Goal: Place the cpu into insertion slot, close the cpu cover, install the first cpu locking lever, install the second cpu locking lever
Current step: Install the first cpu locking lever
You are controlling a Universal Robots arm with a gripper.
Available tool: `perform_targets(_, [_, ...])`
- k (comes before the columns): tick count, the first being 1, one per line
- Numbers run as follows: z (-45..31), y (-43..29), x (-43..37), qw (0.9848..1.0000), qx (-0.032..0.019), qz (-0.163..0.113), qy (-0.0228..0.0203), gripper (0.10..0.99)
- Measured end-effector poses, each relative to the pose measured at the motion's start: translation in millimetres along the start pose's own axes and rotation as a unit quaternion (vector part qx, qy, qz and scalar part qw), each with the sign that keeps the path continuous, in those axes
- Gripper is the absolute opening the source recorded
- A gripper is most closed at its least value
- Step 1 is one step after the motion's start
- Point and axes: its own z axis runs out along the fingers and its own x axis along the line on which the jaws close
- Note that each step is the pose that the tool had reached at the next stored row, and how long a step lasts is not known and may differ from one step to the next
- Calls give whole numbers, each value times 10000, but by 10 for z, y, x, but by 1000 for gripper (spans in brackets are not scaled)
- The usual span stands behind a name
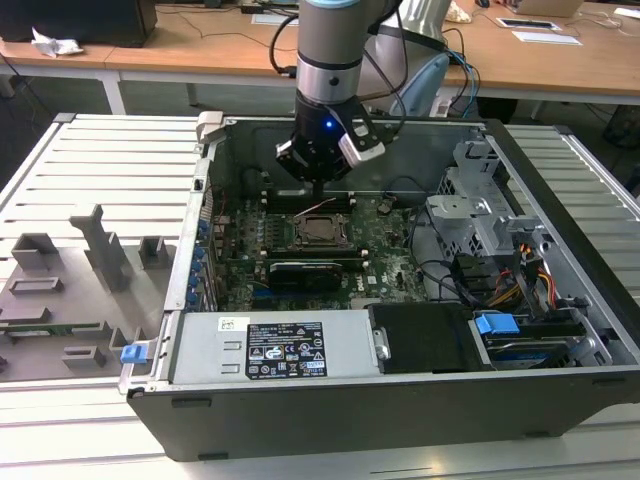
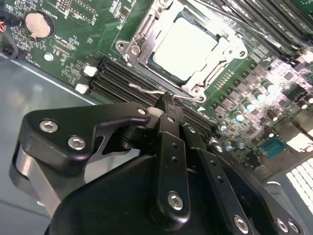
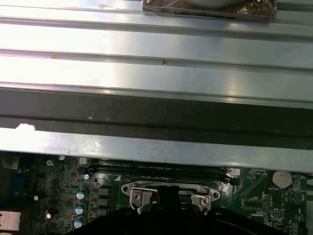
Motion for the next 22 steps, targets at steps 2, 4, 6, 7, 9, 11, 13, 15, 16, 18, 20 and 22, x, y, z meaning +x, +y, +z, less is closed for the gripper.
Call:
perform_targets(2, [22, -1, -9, 10000, 0, 0, 0, 106])
perform_targets(4, [34, 0, -17, 10000, 1, 0, 1, 106])
perform_targets(6, [42, 3, -28, 10000, 0, 0, 0, 106])
perform_targets(7, [44, 4, -31, 10000, 0, 0, 0, 106])
perform_targets(9, [48, 12, -36, 10000, 1, 1, 0, 106])
perform_targets(11, [52, 25, -46, 10000, 0, 0, 0, 106])
perform_targets(13, [56, 26, -55, 10000, 0, 0, 0, 106])
perform_targets(15, [60, 26, -59, 10000, 1, -21, 1, 106])
perform_targets(16, [62, 26, -61, 10000, 1, -48, 3, 106])
perform_targets(18, [66, 26, -67, 9999, 0, -104, 6, 106])
perform_targets(20, [71, 29, -76, 9999, 0, -120, 7, 106])
perform_targets(22, [82, 44, -101, 9999, -1, -121, 7, 106])
